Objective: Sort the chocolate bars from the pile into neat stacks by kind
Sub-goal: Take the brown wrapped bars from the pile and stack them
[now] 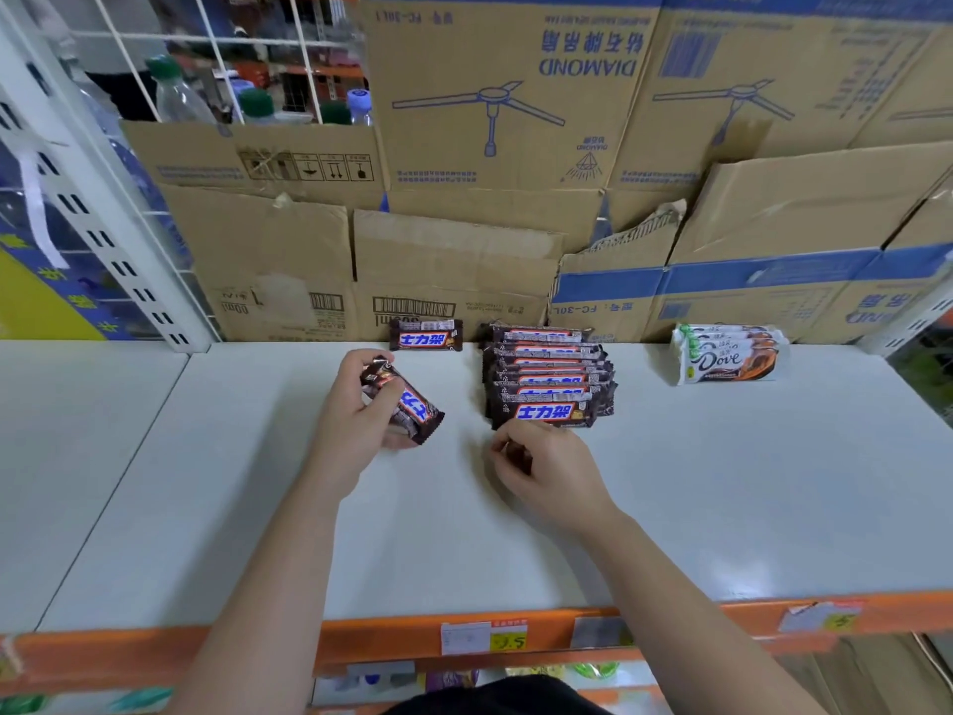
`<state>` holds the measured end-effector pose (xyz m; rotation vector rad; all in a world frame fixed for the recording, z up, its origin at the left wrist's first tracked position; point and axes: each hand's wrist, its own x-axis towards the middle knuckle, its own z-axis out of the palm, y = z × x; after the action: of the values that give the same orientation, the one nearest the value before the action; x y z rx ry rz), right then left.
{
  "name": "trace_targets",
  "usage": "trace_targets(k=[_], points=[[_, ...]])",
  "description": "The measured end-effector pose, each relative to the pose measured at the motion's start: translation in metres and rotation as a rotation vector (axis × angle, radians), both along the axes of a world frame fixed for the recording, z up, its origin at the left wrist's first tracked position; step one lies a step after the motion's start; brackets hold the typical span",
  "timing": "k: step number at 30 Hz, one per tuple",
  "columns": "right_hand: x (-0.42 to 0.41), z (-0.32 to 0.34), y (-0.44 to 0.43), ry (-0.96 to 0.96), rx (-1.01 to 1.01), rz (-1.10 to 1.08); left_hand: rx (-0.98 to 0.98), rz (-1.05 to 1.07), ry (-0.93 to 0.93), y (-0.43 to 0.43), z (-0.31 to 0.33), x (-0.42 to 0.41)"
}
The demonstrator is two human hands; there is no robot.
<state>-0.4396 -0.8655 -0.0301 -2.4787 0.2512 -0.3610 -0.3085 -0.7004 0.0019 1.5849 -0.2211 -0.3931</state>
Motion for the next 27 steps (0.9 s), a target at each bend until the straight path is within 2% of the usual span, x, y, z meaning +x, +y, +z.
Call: trace_targets(k=[3,6,10,14,20,27], points=[[0.0,0.0,0.002,0.006,-0.016,-0.001,0.015,-0.004,0.0,-0.001,-0.003,0.004],[0.0,-0.001,0.002,0.012,-0.026,-0.001,0.139,0.0,-0.081,-0.002,-0.007,0.015],[0.001,-0.001,0.001,0.024,-0.031,0.0,0.394,-0.065,-0.328,-0.012,-0.005,0.038],[0.001,0.0,0.0,0.014,-0.024,-0.001,0.541,-0.115,-0.637,-0.028,-0.003,0.063],[0.001,-0.002,0.001,-0.01,-0.026,-0.007,0.628,-0.172,-0.826,-0.04,-0.017,0.088],[0.004,-0.008,0.003,-0.005,-0.045,-0.044,0.686,-0.048,-0.918,-0.045,-0.025,0.085]])
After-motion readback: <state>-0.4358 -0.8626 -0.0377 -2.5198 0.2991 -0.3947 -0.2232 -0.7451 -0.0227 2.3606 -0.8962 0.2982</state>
